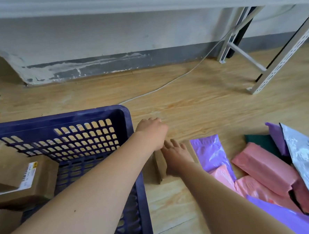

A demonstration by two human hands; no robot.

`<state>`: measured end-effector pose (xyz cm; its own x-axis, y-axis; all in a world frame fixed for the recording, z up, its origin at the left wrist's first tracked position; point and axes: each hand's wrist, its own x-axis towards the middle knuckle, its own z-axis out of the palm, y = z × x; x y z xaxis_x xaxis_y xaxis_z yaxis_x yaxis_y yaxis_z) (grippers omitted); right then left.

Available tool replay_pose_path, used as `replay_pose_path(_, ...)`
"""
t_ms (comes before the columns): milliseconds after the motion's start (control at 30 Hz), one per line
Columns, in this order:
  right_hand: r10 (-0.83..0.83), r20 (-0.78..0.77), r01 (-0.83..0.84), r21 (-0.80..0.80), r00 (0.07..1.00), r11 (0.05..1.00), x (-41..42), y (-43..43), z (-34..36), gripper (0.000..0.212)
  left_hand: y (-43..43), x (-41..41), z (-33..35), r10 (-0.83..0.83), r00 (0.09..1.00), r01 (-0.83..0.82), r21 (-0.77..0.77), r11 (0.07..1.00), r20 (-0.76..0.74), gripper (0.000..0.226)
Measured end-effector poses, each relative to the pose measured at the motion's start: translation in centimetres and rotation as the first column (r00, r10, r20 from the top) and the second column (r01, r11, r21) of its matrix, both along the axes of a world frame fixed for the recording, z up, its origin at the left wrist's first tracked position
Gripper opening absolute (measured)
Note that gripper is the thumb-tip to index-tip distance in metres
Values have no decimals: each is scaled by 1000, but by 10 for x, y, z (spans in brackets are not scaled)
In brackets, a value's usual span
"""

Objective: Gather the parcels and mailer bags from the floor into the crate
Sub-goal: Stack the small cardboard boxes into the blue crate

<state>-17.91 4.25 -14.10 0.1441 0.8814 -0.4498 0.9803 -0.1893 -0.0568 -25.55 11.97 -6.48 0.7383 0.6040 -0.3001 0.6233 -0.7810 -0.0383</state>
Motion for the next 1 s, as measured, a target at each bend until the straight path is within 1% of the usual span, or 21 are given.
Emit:
replay_pose_path(67, 70, 32, -66, -102, 997, 993, 4, 4, -11, 97, 6, 7, -2, 15, 1000, -15, 3, 1000, -21, 39)
replay_pose_path(167, 126, 67, -114, -154, 990, 981, 13, 6, -26, 112, 13, 11, -10, 35, 999, -35, 3, 999, -41, 38)
replay_pose_path(267, 135, 92, -122, -130, 987, 984, 20, 5, -40, 122, 18, 8, -17, 54, 997, -54, 7, 999, -61, 38)
replay_pose_path(333, 162, 125, -154, -73, 979, 985, 21, 3, -46, 125, 18, 8, -17, 62, 998, -62, 3, 998, -27, 37)
replay_pose_path(400, 155, 128, -153, -24, 980, 988, 22, -1, -47, 126, 16, 8, -16, 70, 996, -71, 5, 997, 58, 38)
replay_pose_path(500, 29, 66, -32, 44, 997, 999, 27, -7, -38, 126, 11, 4, -11, 98, 963, -94, -29, 995, 249, 38)
replay_pose_path(567, -87, -1, 87, 95, 996, 992, 31, -12, -25, 126, 5, -1, -6, 131, 913, -111, -72, 991, 386, 37)
replay_pose_path(633, -202, -78, 210, 110, 976, 971, 35, -16, -9, 124, -5, -7, 1, 188, 839, -144, -125, 982, 510, 36)
replay_pose_path(700, -323, -181, 345, 108, 929, 932, 38, -22, 7, 123, -15, -16, 9, 259, 770, -186, -182, 965, 583, 35)
replay_pose_path(800, -480, -396, 555, 96, 783, 826, 42, -32, 30, 119, -26, -34, 21, 369, 704, -251, -273, 929, 607, 36)
replay_pose_path(867, -543, -518, 662, 62, 661, 747, 42, -41, 47, 116, -34, -44, 31, 434, 653, -287, -328, 900, 620, 36)
replay_pose_path(933, -562, -626, 742, 39, 540, 669, 35, -56, 71, 112, -47, -59, 45, 491, 612, -308, -385, 870, 620, 36)
replay_pose_path(1000, -562, -700, 795, 14, 441, 607, 31, -59, 88, 119, -51, -65, 51, 544, 599, -331, -438, 836, 587, 38)
